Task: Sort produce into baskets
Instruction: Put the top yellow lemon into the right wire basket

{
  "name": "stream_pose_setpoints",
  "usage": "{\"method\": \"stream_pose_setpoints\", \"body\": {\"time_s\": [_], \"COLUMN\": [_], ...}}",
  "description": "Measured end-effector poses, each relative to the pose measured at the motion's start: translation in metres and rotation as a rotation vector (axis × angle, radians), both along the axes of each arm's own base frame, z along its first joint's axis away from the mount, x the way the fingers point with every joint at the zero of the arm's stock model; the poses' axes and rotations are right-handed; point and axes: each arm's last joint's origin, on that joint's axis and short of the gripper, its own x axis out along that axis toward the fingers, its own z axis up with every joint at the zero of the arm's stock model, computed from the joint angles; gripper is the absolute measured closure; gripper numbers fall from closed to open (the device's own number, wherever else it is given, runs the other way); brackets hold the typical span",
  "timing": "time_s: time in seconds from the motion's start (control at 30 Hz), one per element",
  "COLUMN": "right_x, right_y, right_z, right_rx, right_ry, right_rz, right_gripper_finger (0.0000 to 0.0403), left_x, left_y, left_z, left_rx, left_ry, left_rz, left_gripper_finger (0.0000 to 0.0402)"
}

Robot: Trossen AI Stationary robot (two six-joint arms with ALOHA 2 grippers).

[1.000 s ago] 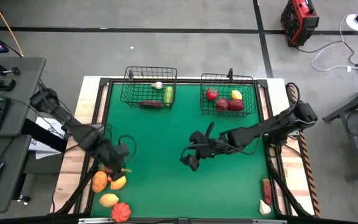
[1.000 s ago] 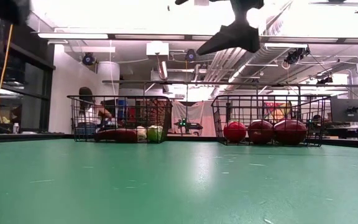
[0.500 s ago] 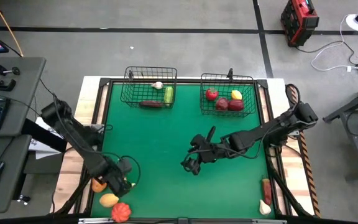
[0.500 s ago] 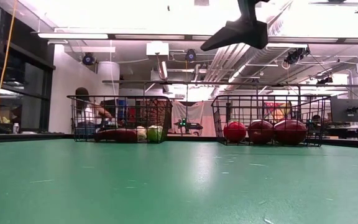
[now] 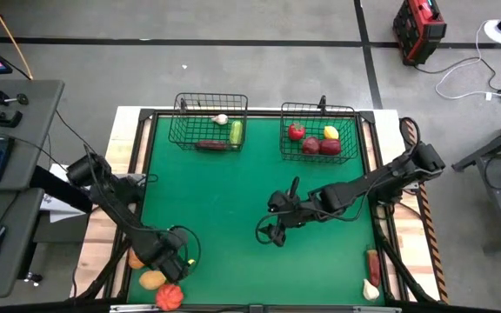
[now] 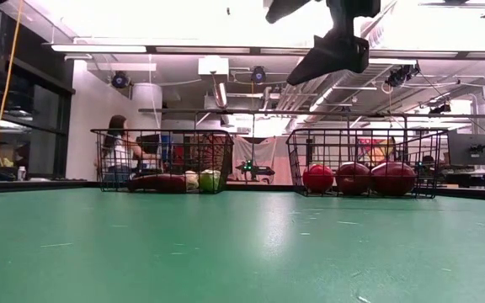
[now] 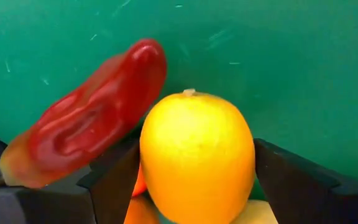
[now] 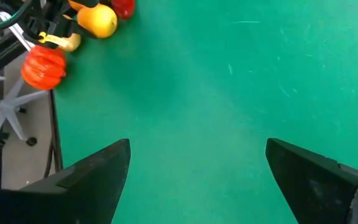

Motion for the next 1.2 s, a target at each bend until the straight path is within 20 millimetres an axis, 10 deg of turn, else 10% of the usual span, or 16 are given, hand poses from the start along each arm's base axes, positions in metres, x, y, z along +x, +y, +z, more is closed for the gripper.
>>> {"method": "stream_pose_setpoints", "body": {"time_s": [0.4,0.67,0.9,1.2], "right_x": [-0.001,-0.011,-0.033,-0.077], "right_y": [0.000,-0.003,-0.019,-0.051], "right_z": [-0.001,0.024,0.079,0.132], "right_rx": [-0.004,0.080,0.034,-0.222], "right_ry": [0.015,-0.054,-0.325,-0.557], "right_rz": [0.002,0.024,-0.073,-0.434], "right_gripper_finger": [0.0034,0.0034,0.0034,0.0034], "left_x": [0.001,0.002,0.020,0.115], "left_y": [0.000,0.006,0.053,0.144], "left_z": [0.002,0.072,0.135,0.144], "left_rx": [-0.018,-0.152,0.081,0.198], "left_ry": [-0.016,-0.277,-0.702,-0.990], "left_rz": [-0.050,-0.214,-0.328,-0.390], "left_gripper_finger": [0.0191,0.0191,0.0191,0.0191]}}
